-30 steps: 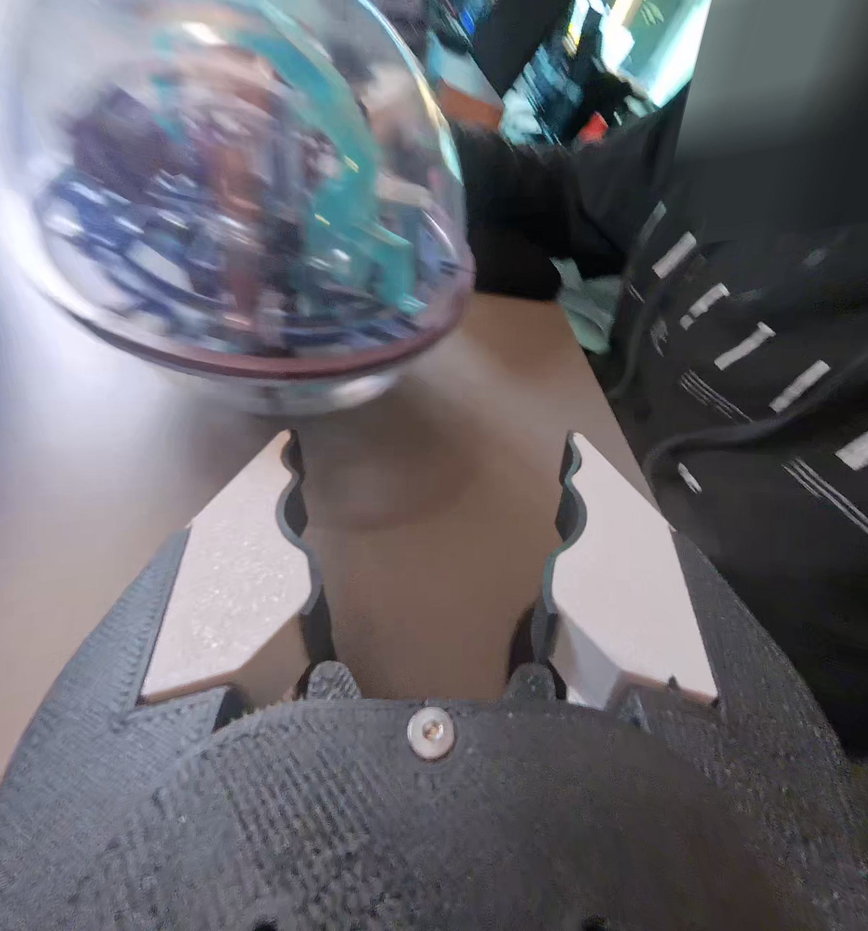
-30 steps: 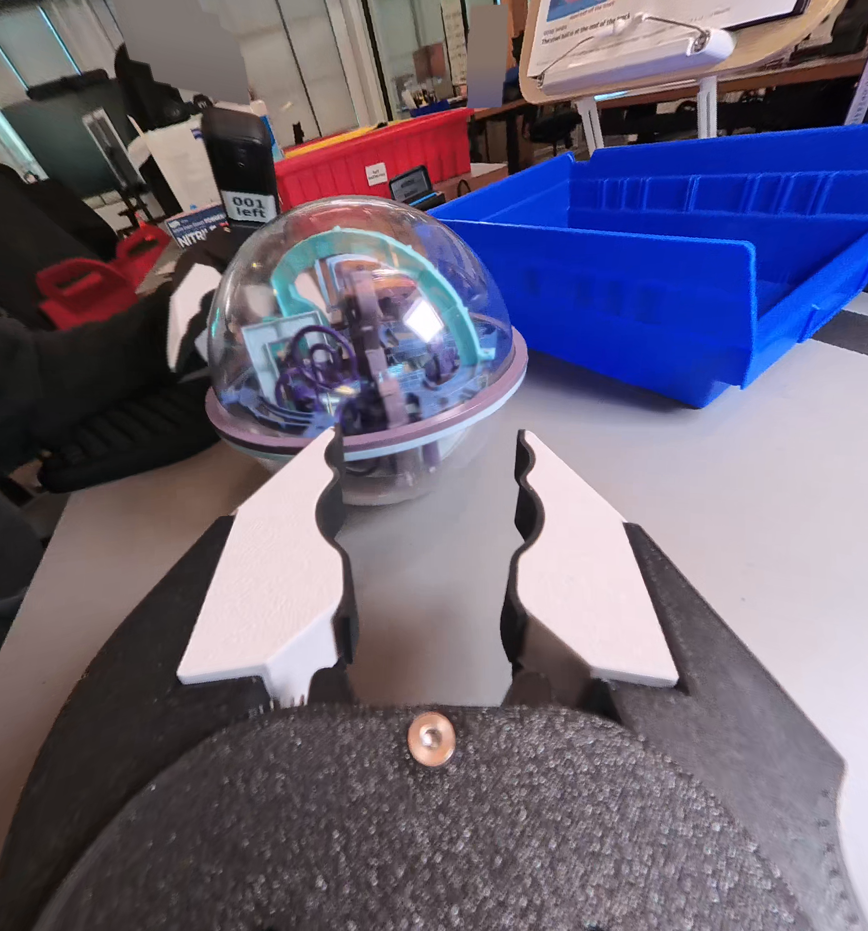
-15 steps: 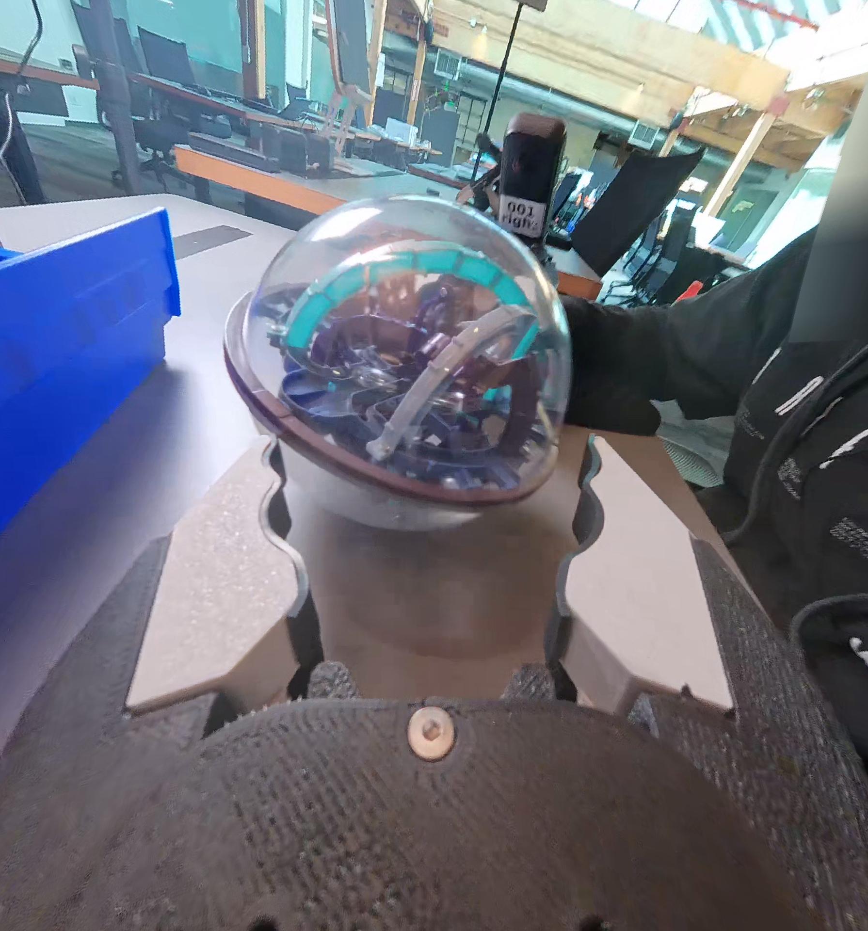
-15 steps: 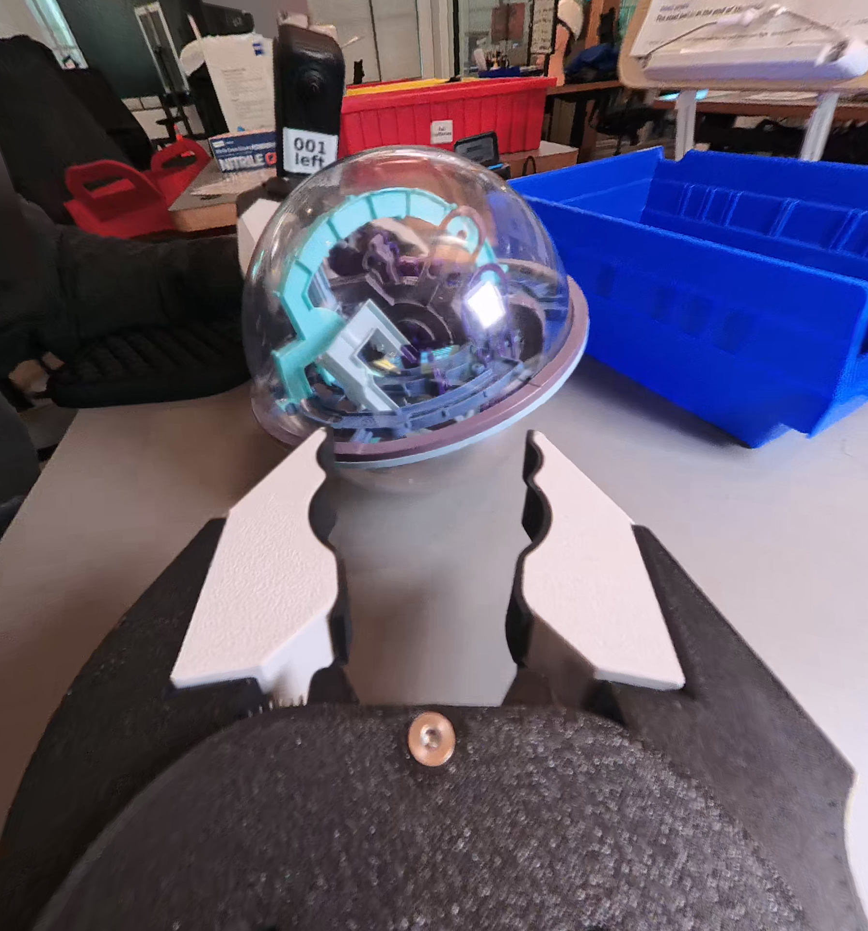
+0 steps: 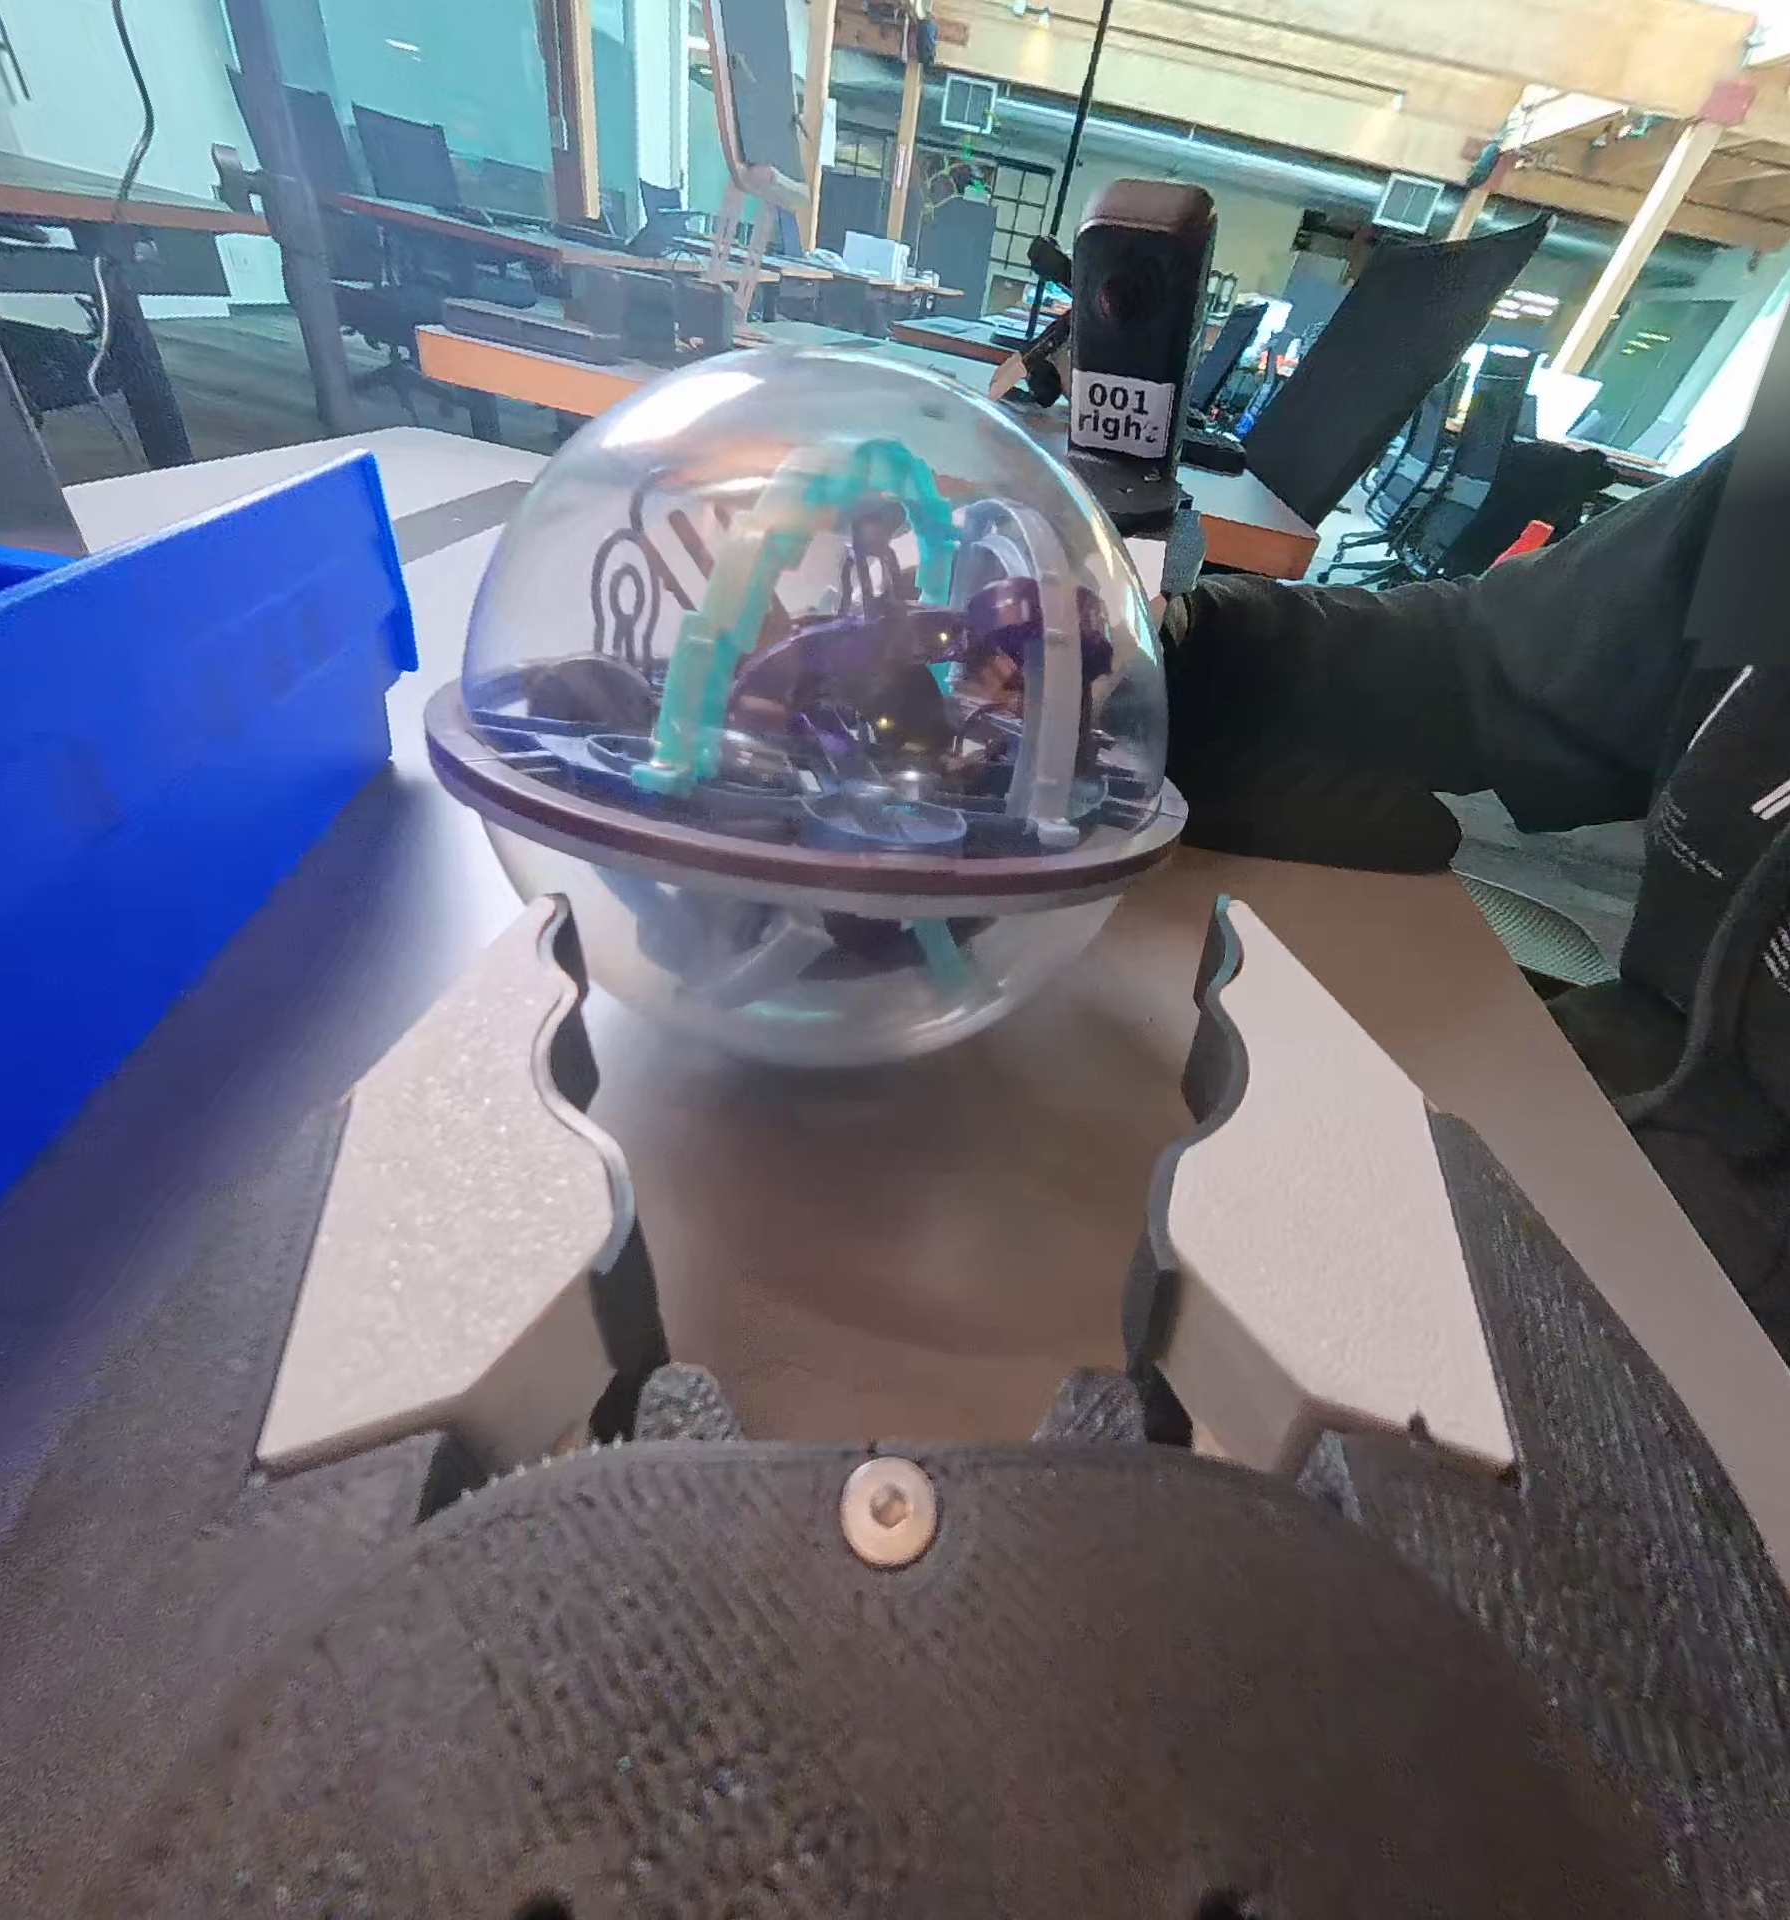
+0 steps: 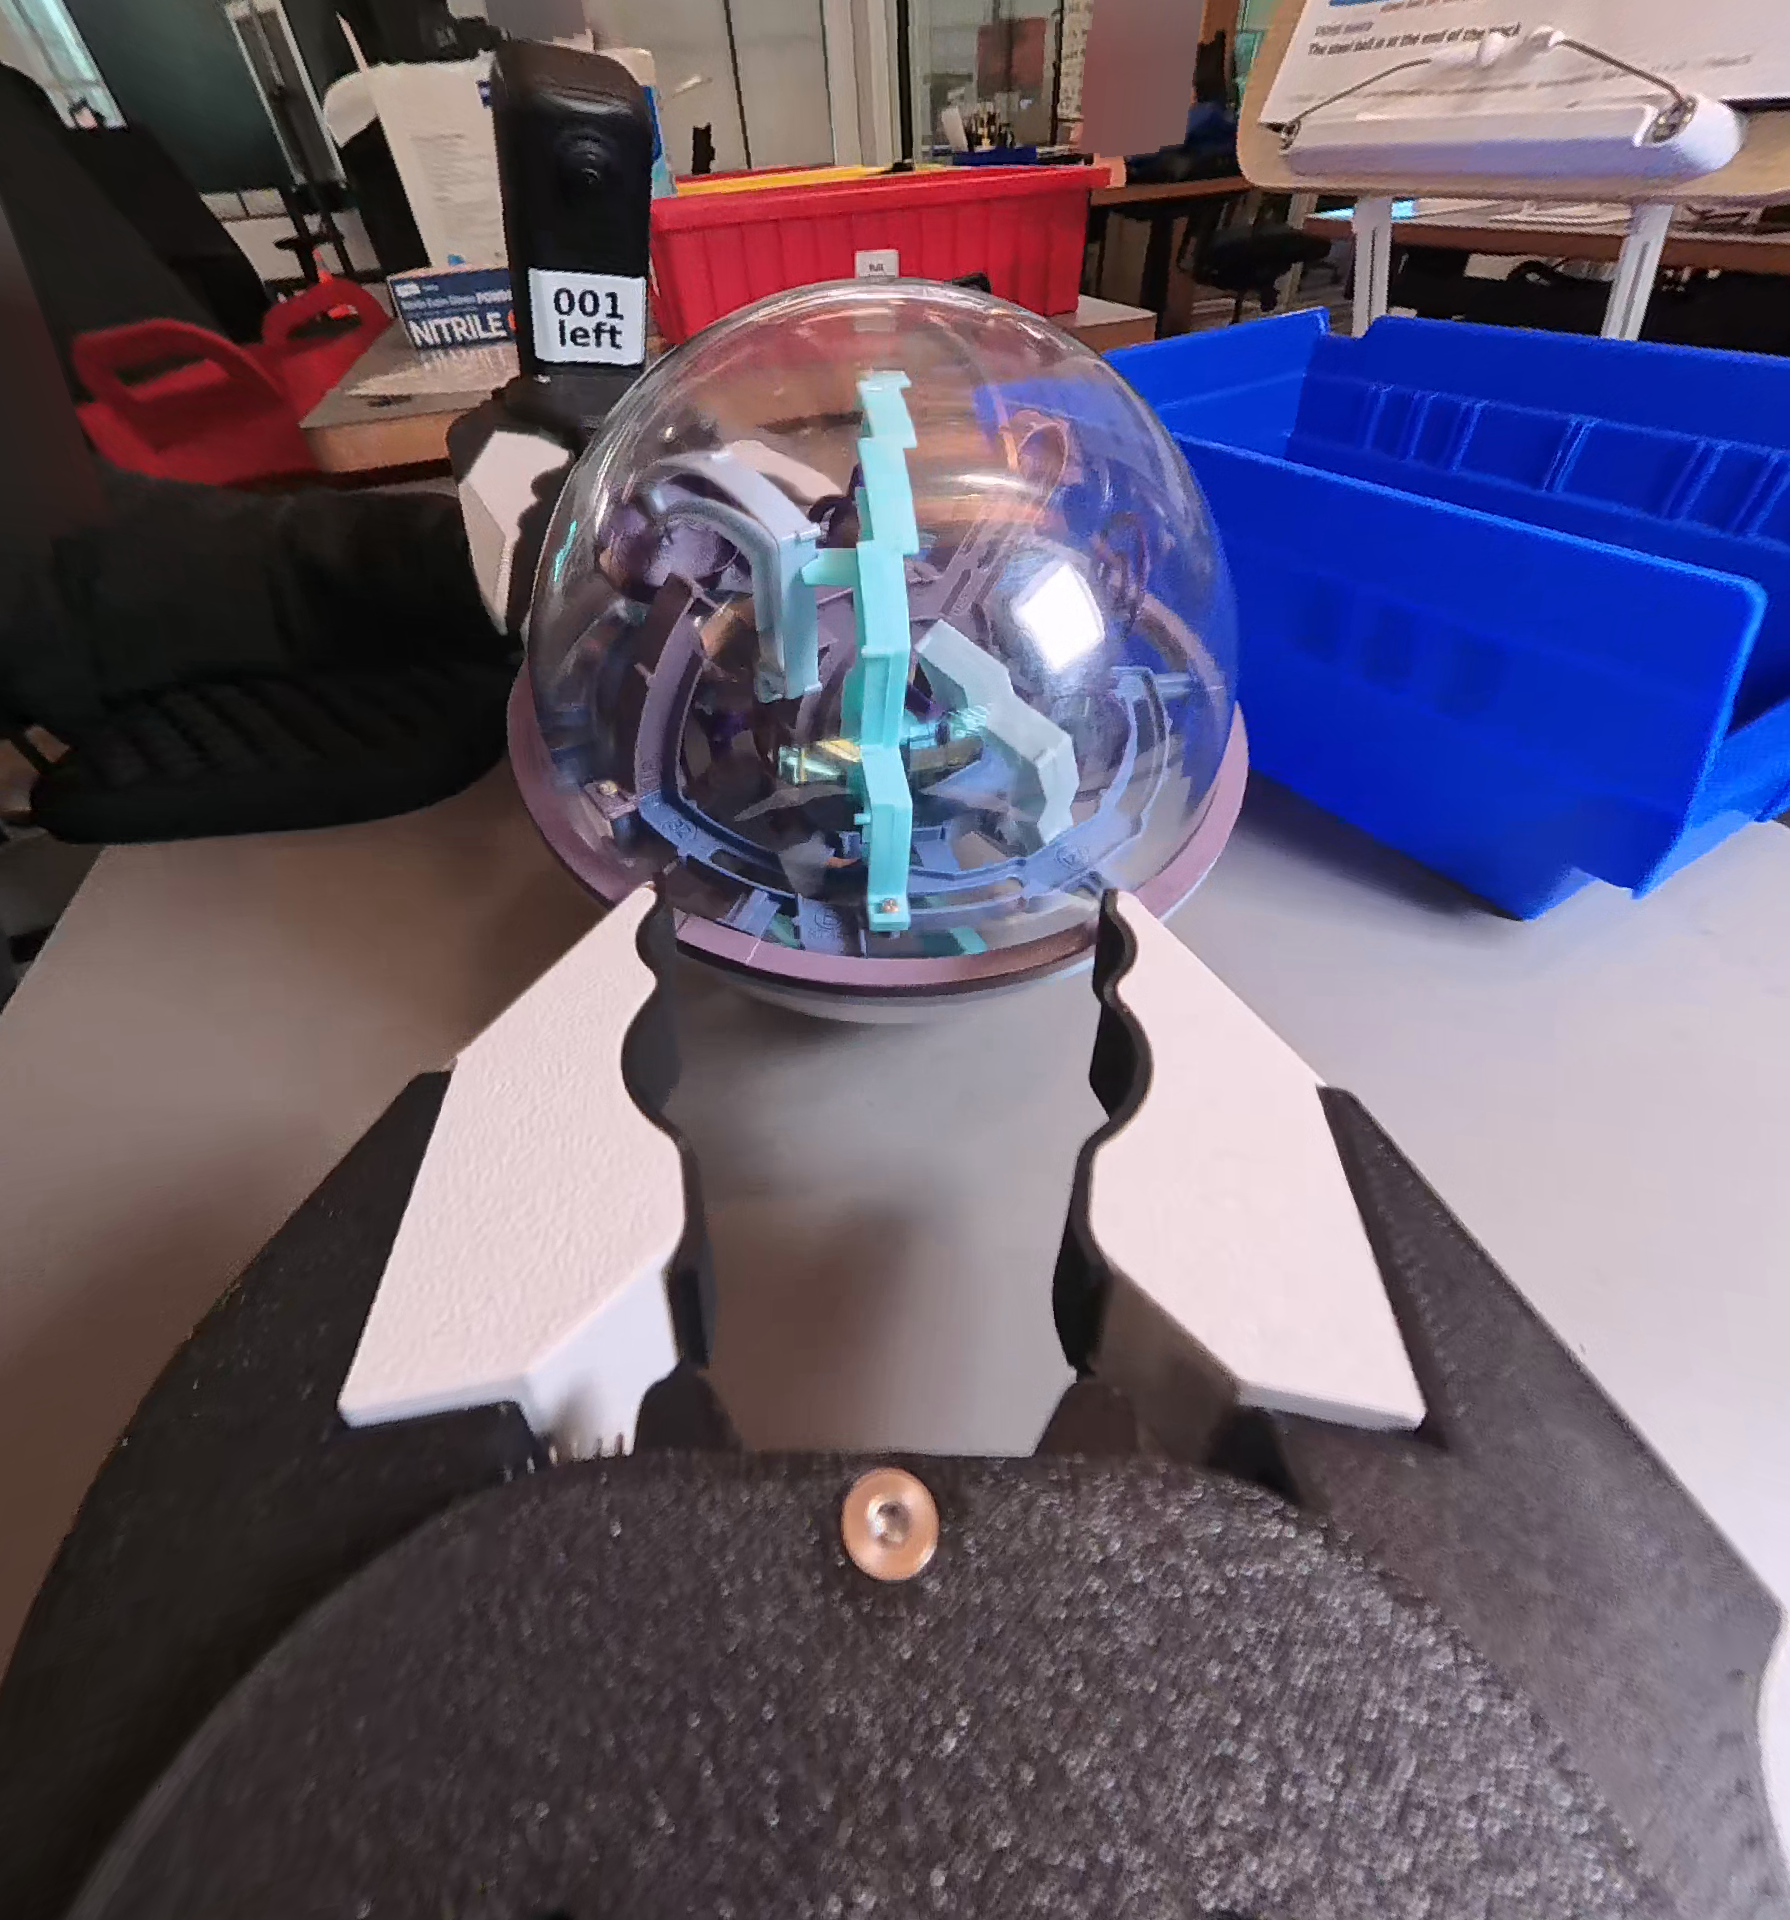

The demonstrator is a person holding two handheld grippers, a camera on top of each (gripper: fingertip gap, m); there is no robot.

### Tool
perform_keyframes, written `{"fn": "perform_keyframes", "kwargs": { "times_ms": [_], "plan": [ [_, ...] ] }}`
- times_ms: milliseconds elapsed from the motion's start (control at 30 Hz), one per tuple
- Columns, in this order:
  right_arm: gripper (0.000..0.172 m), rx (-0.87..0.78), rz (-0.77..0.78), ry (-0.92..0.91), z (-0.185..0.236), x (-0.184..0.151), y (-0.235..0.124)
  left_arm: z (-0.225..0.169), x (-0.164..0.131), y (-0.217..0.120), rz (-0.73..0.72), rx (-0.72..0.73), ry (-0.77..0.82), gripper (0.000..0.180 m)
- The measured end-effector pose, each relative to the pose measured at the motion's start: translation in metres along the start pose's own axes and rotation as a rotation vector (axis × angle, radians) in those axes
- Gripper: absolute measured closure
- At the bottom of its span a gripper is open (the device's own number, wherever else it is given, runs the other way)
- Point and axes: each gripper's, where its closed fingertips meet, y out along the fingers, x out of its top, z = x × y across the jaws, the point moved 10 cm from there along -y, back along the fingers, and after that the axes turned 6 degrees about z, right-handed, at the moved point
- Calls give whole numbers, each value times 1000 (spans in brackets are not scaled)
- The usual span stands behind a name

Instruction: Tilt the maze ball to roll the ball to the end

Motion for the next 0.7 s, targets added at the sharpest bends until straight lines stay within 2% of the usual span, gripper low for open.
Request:
{"fn": "perform_keyframes", "kwargs": {
  "times_ms": [133, 267, 367, 467, 600, 700],
  "plan": [
    [94, -13, -12, 0, -2, 0, -3, 3, -1, -8, -20, -16, -27, 76],
    [92, -6, -47, 47, -7, 2, -7, 12, 3, -14, -108, 49, -69, 61],
    [83, 26, 2, 72, -6, -1, -3, 13, 5, -6, -114, 64, -63, 49],
    [78, 84, 47, 122, -3, -2, 3, 12, 5, 1, -91, 27, -72, 49],
    [94, 136, 71, 122, 2, -2, 6, 8, 4, 4, -56, 37, -30, 55],
    [97, 138, 68, 92, 4, -1, 6, 5, 4, 2, -45, 45, -5, 55]
  ]
}}
